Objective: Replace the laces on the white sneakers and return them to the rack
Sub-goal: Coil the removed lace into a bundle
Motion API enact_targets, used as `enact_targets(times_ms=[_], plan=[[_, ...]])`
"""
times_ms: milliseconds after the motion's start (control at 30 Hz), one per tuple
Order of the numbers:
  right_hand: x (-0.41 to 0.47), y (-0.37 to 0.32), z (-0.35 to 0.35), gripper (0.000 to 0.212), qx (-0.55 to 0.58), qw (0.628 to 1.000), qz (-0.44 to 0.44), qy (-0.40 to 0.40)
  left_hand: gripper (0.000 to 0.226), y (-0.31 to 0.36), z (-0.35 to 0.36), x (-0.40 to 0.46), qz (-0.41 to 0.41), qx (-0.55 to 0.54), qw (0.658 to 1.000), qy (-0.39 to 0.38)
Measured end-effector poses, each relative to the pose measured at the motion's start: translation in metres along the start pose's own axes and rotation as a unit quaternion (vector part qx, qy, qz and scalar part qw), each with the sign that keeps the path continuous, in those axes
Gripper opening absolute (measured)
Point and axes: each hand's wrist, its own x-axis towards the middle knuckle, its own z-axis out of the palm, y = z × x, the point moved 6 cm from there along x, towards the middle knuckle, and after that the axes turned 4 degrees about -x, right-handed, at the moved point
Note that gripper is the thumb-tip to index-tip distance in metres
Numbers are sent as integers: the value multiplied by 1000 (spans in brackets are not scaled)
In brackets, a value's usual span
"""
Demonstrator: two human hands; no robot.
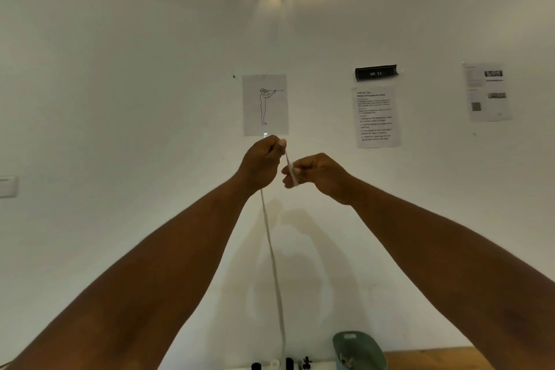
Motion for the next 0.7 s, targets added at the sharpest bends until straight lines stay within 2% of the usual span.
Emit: enact_targets(times_ms=[100,167,267,400,500,567,700], plan=[[-5,-18,16,20,52,997,-33,-46,36,-13,0,-5,-72,-75,993,-57],[-2,-33,17,22,135,989,-50,-17,32,-21,4,-14,-120,-148,979,-67],[9,-38,7,29,199,977,-53,57,29,-24,12,-21,-115,-136,982,-54],[21,-24,-4,38,105,989,-27,103,33,-16,16,-18,-37,-49,996,-63],[16,-14,2,34,14,999,-6,50,38,-18,9,-13,-3,31,998,-49],[12,-12,7,31,20,999,-1,39,40,-22,1,-11,5,31,999,-34],[11,-19,4,25,-11,998,47,36,41,-22,3,-13,30,31,997,-67]])
